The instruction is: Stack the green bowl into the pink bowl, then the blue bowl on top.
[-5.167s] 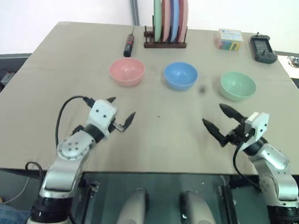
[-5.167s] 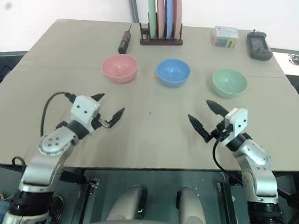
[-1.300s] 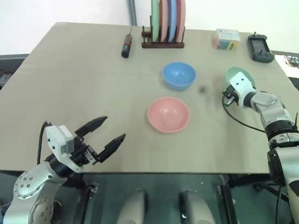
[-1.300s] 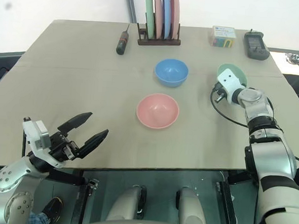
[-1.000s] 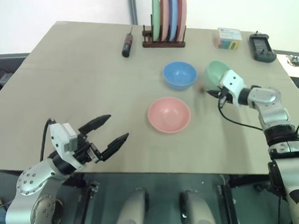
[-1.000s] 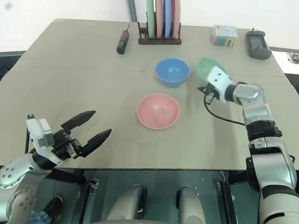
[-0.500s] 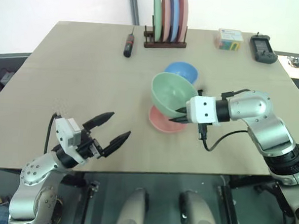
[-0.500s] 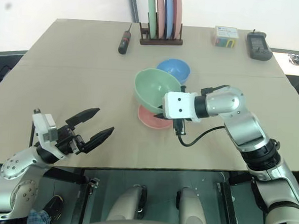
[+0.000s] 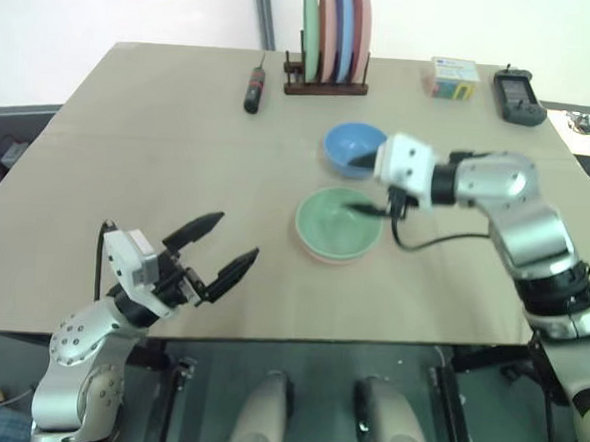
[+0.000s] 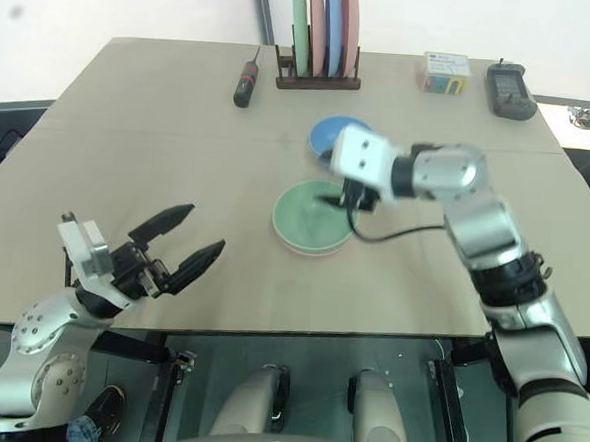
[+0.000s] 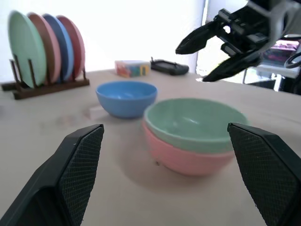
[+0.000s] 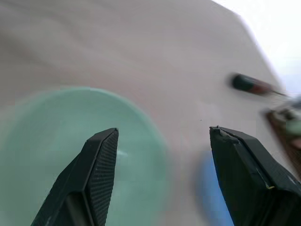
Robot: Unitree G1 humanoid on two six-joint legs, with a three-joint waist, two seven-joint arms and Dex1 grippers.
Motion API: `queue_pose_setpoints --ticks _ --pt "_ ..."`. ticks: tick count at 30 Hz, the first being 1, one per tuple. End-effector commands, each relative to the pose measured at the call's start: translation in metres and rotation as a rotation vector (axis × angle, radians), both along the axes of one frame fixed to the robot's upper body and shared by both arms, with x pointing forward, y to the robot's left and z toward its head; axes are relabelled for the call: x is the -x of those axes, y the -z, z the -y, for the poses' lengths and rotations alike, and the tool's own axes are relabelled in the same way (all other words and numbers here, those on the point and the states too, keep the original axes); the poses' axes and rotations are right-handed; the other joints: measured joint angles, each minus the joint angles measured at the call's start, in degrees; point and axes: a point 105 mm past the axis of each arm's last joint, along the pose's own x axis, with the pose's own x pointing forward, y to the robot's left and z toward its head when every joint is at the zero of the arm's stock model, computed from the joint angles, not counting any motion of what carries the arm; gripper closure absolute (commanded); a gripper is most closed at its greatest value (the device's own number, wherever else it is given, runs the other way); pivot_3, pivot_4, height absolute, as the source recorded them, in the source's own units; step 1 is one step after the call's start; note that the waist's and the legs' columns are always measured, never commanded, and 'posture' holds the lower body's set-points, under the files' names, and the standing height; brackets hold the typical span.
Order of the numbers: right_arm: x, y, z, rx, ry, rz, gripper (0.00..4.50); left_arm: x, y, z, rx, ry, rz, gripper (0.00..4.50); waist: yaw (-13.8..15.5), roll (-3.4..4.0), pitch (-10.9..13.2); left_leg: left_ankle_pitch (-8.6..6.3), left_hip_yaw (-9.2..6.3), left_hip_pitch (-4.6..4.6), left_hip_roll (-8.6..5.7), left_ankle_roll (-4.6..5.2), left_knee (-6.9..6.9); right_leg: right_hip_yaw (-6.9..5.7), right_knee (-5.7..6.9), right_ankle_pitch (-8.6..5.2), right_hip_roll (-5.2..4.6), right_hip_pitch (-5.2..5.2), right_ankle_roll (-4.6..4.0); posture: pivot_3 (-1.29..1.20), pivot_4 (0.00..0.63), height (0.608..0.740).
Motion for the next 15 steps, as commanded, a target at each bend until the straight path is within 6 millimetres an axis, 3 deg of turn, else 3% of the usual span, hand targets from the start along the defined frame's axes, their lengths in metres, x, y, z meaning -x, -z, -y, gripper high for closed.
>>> queue_pose_setpoints --ticks 1,5,15 --pt "-0.027 -0.015 0.008 -0.015 0.062 0.101 1.27 -0.007 -0.009 -0.01 0.001 -0.091 0.067 0.0 -0.04 0.0 0.0 0.0 0.01 -0.01 0.0 0.0 -0.02 0.01 0.0 0.0 0.0 -0.02 0.0 0.0 0.15 0.74" --pt "-0.054 -0.007 0.009 0.046 0.094 0.15 1.27 -0.011 -0.01 -0.014 -0.002 -0.141 0.083 0.0 -0.32 0.0 0.01 0.0 0.08 -0.05 -0.01 0.0 -0.09 0.08 -0.04 0.14 0.01 -0.07 0.21 0.0 0.15 0.74" --pt "-0.073 0.043 -0.013 0.188 0.057 0.087 1.27 -0.013 -0.008 -0.03 -0.038 -0.247 0.077 0.0 -0.3 0.03 0.03 0.0 0.08 -0.05 -0.01 0.0 -0.24 0.1 -0.08 0.14 0.01 -0.12 0.21 0.0 0.15 0.74"
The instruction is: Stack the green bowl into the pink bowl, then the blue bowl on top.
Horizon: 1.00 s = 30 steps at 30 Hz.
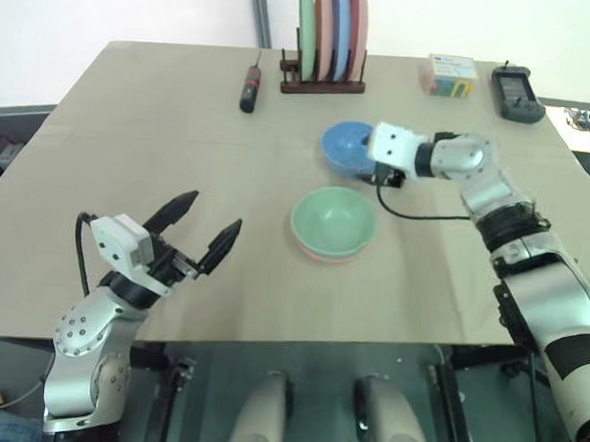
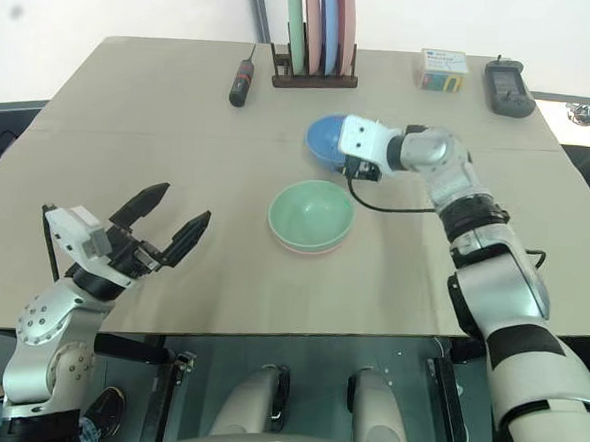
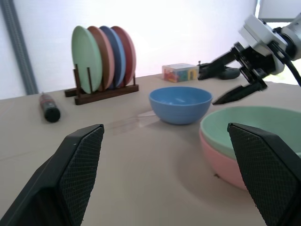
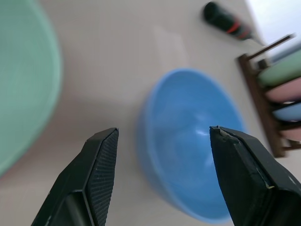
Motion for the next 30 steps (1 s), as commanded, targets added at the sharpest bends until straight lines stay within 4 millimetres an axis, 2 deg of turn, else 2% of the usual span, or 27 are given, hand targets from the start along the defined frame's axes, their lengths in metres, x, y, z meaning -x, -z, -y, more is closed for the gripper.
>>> queue_pose_setpoints --ticks 1,5,9,12,15,16,18,19,24,30 --pt "-0.005 -0.014 -0.011 -0.013 -0.004 0.044 1.27 0.004 -0.007 -0.007 -0.023 -0.034 0.036 0.0 0.0 0.01 0.0 0.0 0.0 0.0 0.0 0.0 0.0 0.0 0.0 0.0 0.0 0.0 0.0 0.0 0.15 0.74" --pt "-0.014 -0.002 -0.013 -0.002 0.081 0.053 1.27 0.004 -0.008 -0.012 -0.026 -0.082 0.039 0.0 0.0 0.01 0.01 0.0 -0.02 0.01 0.0 -0.01 -0.01 0.0 0.02 0.0 0.0 0.0 -0.01 0.0 0.15 0.74" --pt "-0.02 -0.003 -0.014 -0.018 0.133 0.082 1.27 0.005 -0.008 -0.016 -0.027 -0.108 0.039 0.0 0.02 0.01 0.01 0.0 -0.02 0.02 0.0 -0.01 -0.02 0.0 0.03 0.0 0.0 0.0 -0.02 0.0 0.15 0.74" --pt "-0.02 -0.004 -0.015 -0.006 0.133 0.099 1.91 0.005 -0.008 -0.017 -0.028 -0.113 0.037 0.0 0.0 0.02 0.01 0.0 -0.02 0.01 -0.01 -0.01 -0.02 0.0 0.03 -0.01 0.0 -0.01 -0.02 0.0 0.15 0.74" --pt "-0.02 -0.003 -0.015 -0.008 0.135 0.097 3.23 0.006 -0.008 -0.017 -0.027 -0.116 0.037 0.0 -0.03 0.02 0.01 0.0 -0.02 0.02 -0.01 -0.01 -0.05 0.0 0.03 -0.01 0.0 -0.02 -0.02 0.0 0.15 0.74" --pt "-0.02 -0.003 -0.015 -0.007 0.134 0.097 3.38 0.006 -0.008 -0.017 -0.026 -0.116 0.038 0.0 -0.03 0.02 0.01 0.0 -0.02 0.02 -0.01 -0.01 -0.06 0.0 0.03 -0.01 0.0 -0.02 -0.02 0.0 0.15 0.74" --pt "-0.02 -0.002 -0.015 -0.007 0.131 0.093 4.26 0.005 -0.008 -0.017 -0.026 -0.116 0.038 0.0 -0.04 0.02 0.01 0.0 -0.02 0.02 -0.01 -0.01 -0.06 0.0 0.03 0.0 0.0 -0.02 -0.02 0.0 0.15 0.74" --pt "-0.02 -0.002 -0.015 -0.008 0.13 0.092 4.42 0.005 -0.008 -0.016 -0.026 -0.115 0.038 0.0 -0.04 0.02 0.01 0.0 -0.02 0.02 -0.01 -0.01 -0.06 0.0 0.03 0.0 0.0 -0.02 -0.02 0.0 0.15 0.74" --pt "-0.017 -0.009 -0.018 0.005 0.076 0.126 4.42 0.005 -0.008 -0.013 -0.026 -0.093 0.046 0.0 -0.04 0.02 0.01 0.0 -0.01 0.03 -0.01 -0.01 -0.09 0.01 0.02 0.0 0.0 -0.02 -0.01 0.0 0.15 0.74" --pt "0.001 -0.045 -0.033 -0.058 -0.108 0.148 4.42 0.007 -0.009 -0.005 -0.033 -0.027 0.047 0.0 -0.05 0.04 0.03 0.0 -0.01 0.02 -0.01 -0.01 -0.1 0.01 0.01 0.0 0.0 -0.03 -0.01 0.0 0.15 0.74"
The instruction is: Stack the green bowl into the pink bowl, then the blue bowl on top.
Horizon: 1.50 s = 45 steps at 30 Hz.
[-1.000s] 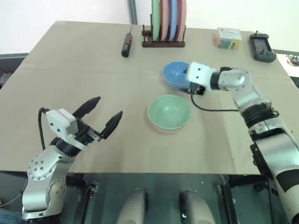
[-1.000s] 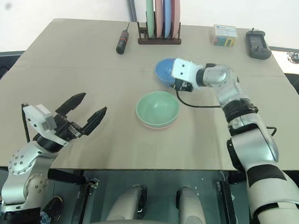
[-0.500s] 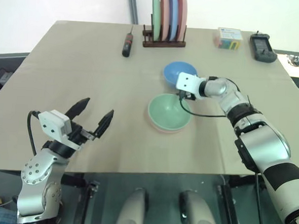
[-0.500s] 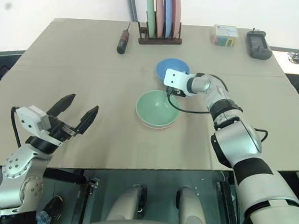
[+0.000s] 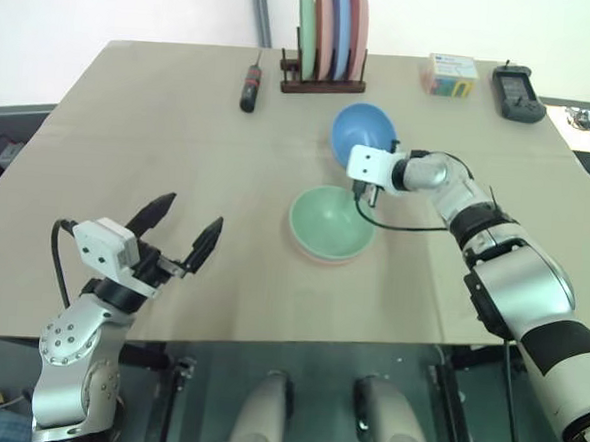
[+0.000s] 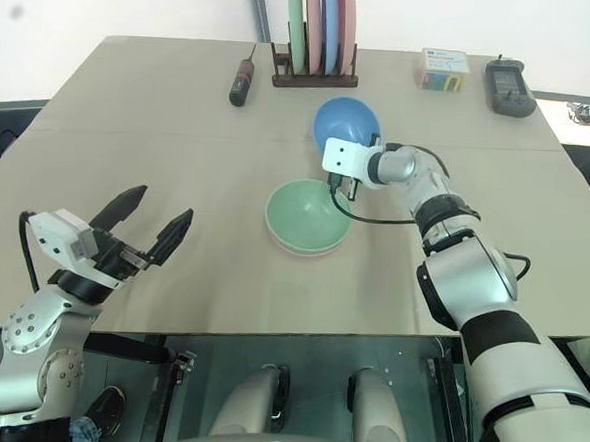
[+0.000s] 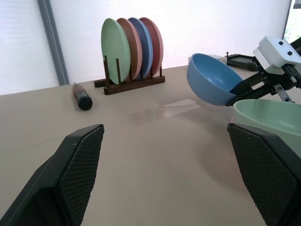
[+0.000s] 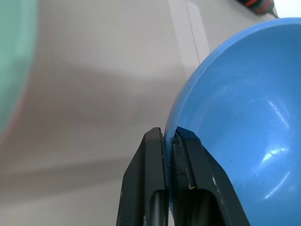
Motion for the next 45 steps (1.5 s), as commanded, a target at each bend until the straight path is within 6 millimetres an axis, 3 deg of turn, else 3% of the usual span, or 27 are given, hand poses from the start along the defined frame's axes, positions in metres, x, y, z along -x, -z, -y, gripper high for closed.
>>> queue_pose_setpoints --ticks 1,10,14,18,19,22,27,30,33,38,45 --pt "0.017 -0.06 -0.019 -0.077 -0.202 0.095 4.42 0.003 -0.012 0.008 -0.03 0.063 0.053 0.0 0.0 0.03 0.02 0.0 0.0 0.0 0.0 0.0 0.0 0.0 0.0 0.0 0.0 0.0 0.0 0.0 0.15 0.74" --pt "0.096 -0.094 -0.012 -0.046 -0.518 0.021 4.42 0.001 -0.003 0.025 -0.069 0.283 -0.002 0.0 0.54 0.07 0.05 0.0 -0.13 -0.04 0.0 0.0 -0.04 -0.14 -0.04 0.0 -0.02 0.03 0.01 0.0 0.15 0.74" --pt "0.135 -0.089 -0.01 -0.012 -0.608 -0.054 4.42 -0.008 -0.003 0.029 -0.078 0.351 -0.01 0.0 0.47 0.09 0.07 0.0 -0.15 -0.05 -0.01 0.0 -0.03 -0.17 -0.01 0.0 -0.03 0.01 0.0 0.0 0.15 0.74" --pt "0.16 -0.079 0.0 0.058 -0.65 -0.136 4.42 -0.011 -0.002 0.036 -0.089 0.436 -0.027 0.0 0.25 0.08 0.06 0.0 -0.18 -0.02 0.0 0.0 -0.01 -0.2 0.01 -0.01 -0.02 0.03 0.0 0.0 0.15 0.74" --pt "0.163 -0.078 0.002 0.064 -0.647 -0.147 4.42 -0.013 -0.001 0.037 -0.098 0.457 -0.033 0.0 0.22 0.09 0.06 0.0 -0.14 -0.02 0.0 0.0 0.01 -0.17 0.0 -0.01 -0.02 0.03 0.01 0.0 0.15 0.74" --pt "0.165 -0.081 0.004 0.063 -0.621 -0.157 3.33 -0.017 -0.001 0.039 -0.109 0.492 -0.042 0.0 0.23 0.08 0.06 0.0 -0.13 -0.01 0.0 0.0 0.02 -0.17 0.01 -0.02 -0.02 0.02 0.0 0.0 0.15 0.74" --pt "0.153 -0.093 0.008 0.011 -0.525 -0.093 1.29 -0.026 -0.001 0.039 -0.129 0.483 -0.061 0.0 0.3 0.08 0.06 0.0 -0.14 -0.03 0.01 0.0 0.04 -0.17 0.0 -0.02 -0.01 0.02 0.01 0.0 0.15 0.74" --pt "0.147 -0.098 0.018 -0.074 -0.455 -0.109 1.29 -0.029 0.001 0.037 -0.149 0.442 -0.08 0.0 0.35 0.08 0.06 0.0 -0.13 -0.05 0.0 0.0 0.04 -0.17 -0.03 -0.01 -0.03 0.02 0.01 0.0 0.15 0.74" --pt "0.141 -0.096 0.042 -0.23 -0.366 -0.142 1.29 -0.026 0.002 0.032 -0.175 0.38 -0.089 0.0 0.68 0.0 0.02 0.0 -0.16 -0.08 0.0 0.0 0.03 -0.19 -0.08 -0.01 -0.04 0.05 0.01 0.0 0.15 0.74" --pt "0.145 -0.072 0.087 -0.423 -0.268 -0.174 1.29 -0.014 0.012 0.017 -0.205 0.286 -0.132 0.0 0.95 -0.03 0.02 -0.01 -0.13 -0.08 -0.04 0.01 -0.02 -0.19 -0.2 -0.01 -0.12 0.12 0.02 0.0 0.15 0.74" --pt "0.156 -0.025 0.141 -0.521 -0.11 -0.265 1.29 0.009 0.031 -0.003 -0.247 0.204 -0.231 0.0 0.58 -0.05 0.0 0.0 -0.02 0.03 0.01 0.02 0.0 -0.08 -0.12 -0.15 -0.08 0.1 -0.18 0.0 0.15 0.74"
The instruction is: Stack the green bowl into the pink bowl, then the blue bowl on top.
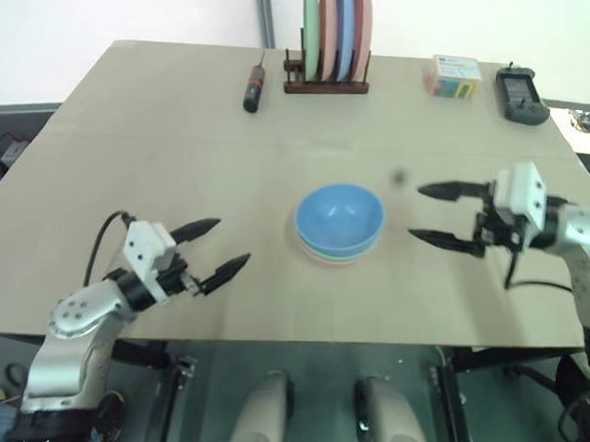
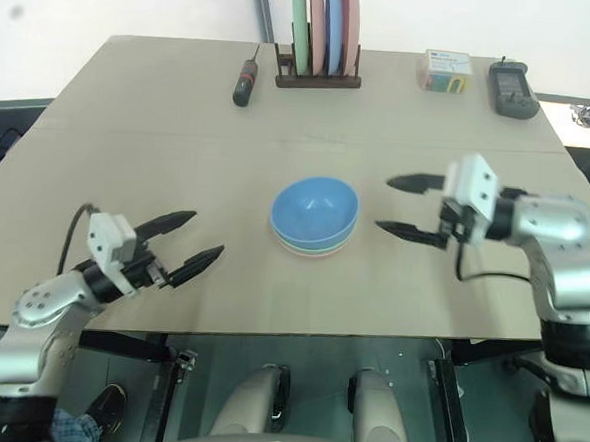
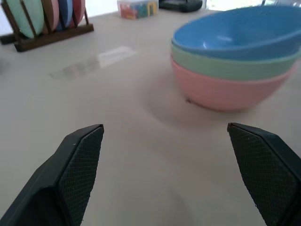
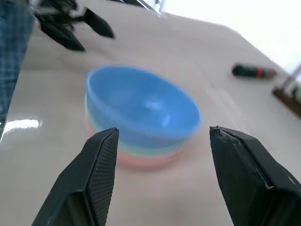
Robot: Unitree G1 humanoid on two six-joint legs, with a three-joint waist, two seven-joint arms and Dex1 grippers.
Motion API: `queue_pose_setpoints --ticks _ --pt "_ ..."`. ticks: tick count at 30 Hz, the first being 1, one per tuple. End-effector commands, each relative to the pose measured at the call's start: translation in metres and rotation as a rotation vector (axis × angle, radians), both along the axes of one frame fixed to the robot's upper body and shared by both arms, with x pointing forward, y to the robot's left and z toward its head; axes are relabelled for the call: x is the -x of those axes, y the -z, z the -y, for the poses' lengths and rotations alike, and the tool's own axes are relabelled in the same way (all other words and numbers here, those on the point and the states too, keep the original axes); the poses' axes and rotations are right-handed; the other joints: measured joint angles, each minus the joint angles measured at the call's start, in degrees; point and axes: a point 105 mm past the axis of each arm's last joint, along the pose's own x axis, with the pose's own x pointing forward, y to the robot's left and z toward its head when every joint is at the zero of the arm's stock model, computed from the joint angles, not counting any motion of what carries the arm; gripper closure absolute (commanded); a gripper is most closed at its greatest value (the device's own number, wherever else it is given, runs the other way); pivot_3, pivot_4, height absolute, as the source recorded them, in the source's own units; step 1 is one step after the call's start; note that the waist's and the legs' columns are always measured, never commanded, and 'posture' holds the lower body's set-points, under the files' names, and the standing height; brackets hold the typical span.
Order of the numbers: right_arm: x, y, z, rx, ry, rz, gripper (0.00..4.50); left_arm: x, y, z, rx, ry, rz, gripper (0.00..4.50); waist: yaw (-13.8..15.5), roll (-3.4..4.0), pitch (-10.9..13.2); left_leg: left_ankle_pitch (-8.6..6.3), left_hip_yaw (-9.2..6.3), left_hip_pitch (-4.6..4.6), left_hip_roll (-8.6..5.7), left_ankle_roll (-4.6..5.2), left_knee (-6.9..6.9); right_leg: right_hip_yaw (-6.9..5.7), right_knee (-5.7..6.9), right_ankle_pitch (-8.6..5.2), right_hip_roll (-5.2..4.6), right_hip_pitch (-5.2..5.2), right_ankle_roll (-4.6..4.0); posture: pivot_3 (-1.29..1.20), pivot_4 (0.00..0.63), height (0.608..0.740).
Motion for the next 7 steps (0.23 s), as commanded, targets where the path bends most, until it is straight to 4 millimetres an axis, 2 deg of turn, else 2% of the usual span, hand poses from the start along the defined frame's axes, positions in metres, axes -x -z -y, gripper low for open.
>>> queue_pose_setpoints --ticks 1,7 --pt "0.008 0.006 0.024 -0.028 0.043 0.024 1.29 0.008 -0.011 -0.009 -0.055 -0.026 0.038 0.0 0.0 -0.03 -0.02 0.0 -0.01 0.04 0.02 0.0 0.05 -0.02 0.03 -0.01 0.03 0.05 0.01 0.0 0.15 0.74" --pt "0.002 0.041 0.068 -0.008 0.158 -0.02 1.29 0.01 -0.015 -0.013 -0.073 -0.033 0.046 0.0 -0.02 -0.05 -0.04 0.0 0.06 0.04 0.03 0.0 0.2 0.03 0.03 -0.1 0.02 0.1 0.17 0.0 0.15 0.74"
